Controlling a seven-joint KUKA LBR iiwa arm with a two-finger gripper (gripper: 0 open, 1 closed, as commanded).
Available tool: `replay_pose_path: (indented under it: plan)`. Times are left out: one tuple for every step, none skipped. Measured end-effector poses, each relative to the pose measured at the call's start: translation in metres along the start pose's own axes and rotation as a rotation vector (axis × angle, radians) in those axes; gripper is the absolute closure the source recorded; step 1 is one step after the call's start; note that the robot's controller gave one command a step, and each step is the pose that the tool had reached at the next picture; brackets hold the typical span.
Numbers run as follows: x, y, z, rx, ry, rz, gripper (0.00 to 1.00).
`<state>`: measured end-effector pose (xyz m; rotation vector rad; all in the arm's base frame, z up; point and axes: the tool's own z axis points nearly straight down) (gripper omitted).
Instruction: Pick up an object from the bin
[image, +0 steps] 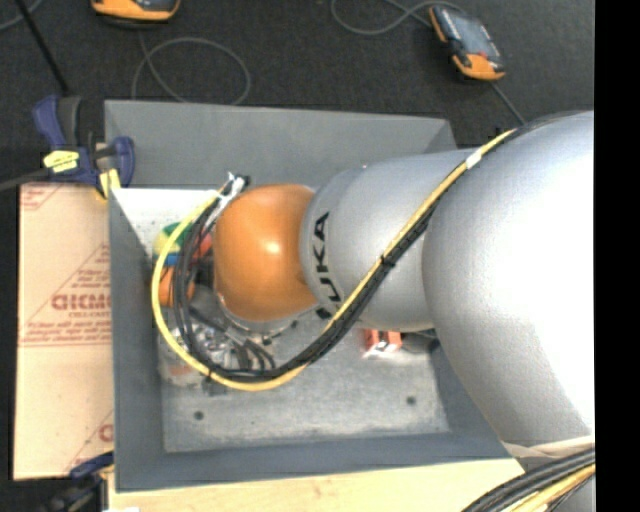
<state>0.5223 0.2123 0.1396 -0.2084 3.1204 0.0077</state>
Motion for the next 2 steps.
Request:
replay_pose_path:
  plan:
    - [0.009, -0.002, -0.005, 0.007, 0.029, 0.000, 1.00]
    - [0.001, 0.000, -0.070, 0.006, 0.018, -0.011, 1.00]
